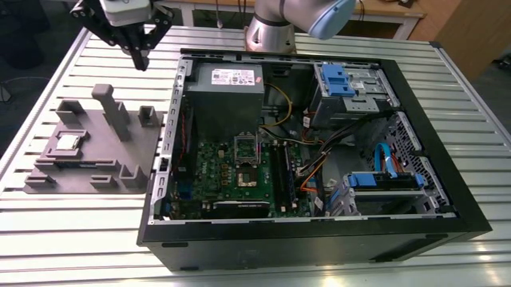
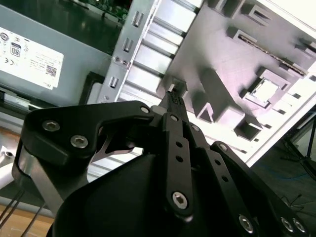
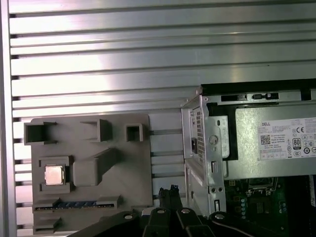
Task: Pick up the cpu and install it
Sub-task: 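Reach for the cpu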
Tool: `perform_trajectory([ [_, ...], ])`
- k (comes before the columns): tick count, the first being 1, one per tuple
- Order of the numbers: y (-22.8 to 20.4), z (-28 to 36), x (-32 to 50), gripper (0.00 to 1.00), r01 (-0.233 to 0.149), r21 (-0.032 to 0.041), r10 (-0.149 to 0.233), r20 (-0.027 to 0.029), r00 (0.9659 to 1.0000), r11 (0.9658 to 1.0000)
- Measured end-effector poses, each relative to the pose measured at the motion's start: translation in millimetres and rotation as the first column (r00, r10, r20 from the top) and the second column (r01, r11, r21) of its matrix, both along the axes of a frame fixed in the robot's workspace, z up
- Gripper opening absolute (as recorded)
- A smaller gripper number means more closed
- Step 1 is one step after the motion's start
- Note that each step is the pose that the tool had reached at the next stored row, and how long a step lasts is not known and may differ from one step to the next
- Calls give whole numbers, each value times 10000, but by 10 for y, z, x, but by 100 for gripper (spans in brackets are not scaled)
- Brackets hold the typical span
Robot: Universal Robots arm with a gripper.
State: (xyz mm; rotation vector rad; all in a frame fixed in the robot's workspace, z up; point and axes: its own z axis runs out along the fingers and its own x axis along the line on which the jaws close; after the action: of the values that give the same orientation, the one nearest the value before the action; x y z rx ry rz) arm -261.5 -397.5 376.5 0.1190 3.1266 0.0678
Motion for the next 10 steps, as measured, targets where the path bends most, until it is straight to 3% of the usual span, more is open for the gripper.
perform_trajectory([
  [10, 27, -44, -401, 10, 0, -1, 0, -31, 10000, 10000],
])
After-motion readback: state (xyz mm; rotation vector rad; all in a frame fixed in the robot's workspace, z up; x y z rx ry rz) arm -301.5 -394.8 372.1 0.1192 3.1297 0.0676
